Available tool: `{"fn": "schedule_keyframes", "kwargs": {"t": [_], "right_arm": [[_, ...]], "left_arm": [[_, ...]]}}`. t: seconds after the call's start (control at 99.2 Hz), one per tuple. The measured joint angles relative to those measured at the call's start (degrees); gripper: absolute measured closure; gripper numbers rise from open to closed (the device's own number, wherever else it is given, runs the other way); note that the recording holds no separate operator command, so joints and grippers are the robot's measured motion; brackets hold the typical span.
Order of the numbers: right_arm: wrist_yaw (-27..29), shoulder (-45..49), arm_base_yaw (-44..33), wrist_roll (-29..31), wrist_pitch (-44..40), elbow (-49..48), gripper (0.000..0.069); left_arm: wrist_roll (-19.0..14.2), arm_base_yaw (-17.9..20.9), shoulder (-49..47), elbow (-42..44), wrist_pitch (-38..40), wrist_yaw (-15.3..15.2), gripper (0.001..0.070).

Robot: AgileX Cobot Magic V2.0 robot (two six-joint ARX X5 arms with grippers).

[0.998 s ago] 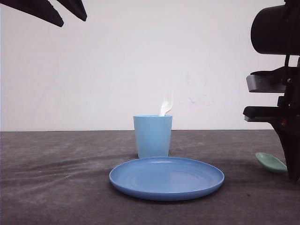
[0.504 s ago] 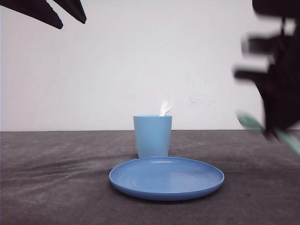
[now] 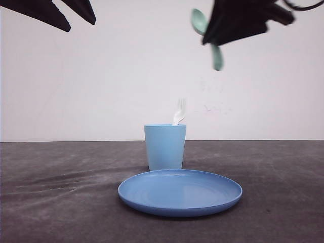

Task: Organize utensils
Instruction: 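Lift the spoon with the right gripper and carry it over the cup, then lower the spoon into the cup and open the right gripper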

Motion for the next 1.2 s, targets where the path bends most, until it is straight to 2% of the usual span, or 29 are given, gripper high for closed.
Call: {"fn": "schedule_keyframes", "kwargs": {"t": [0.091,0.282,0.535,0.837,1.109,1.2], "right_arm": [[0.0,3.4,0.5,-1.9,4.9,0.0,0.0616],[0.0,10.4,0.9,-5.2,11.3,0.0,0.0616],[-1.8,17.6,1.2,-5.9,19.2,0.0,0.0616],[-2.0,23.7,2.3,-6.0,23.8,0.3,0.0616],[-1.9,26.3,2.3,-6.2,23.9,0.4,0.0616],[-1.9,26.3,2.3,-6.4,23.9,0.4,0.0591]], "left_arm": [[-0.2,0.0,0.0,0.0,0.0,1.1,0.0439],[-1.0,-0.5,0.0,0.0,-0.2,1.3,0.0439],[-1.7,-1.7,0.0,0.0,-0.3,1.4,0.0439],[-1.7,-2.1,0.0,0.0,-2.6,1.4,0.0439],[-1.7,-2.1,0.0,0.0,-3.2,1.4,0.0439],[-1.7,-2.1,0.0,0.0,-3.2,1.4,0.0439]]}}
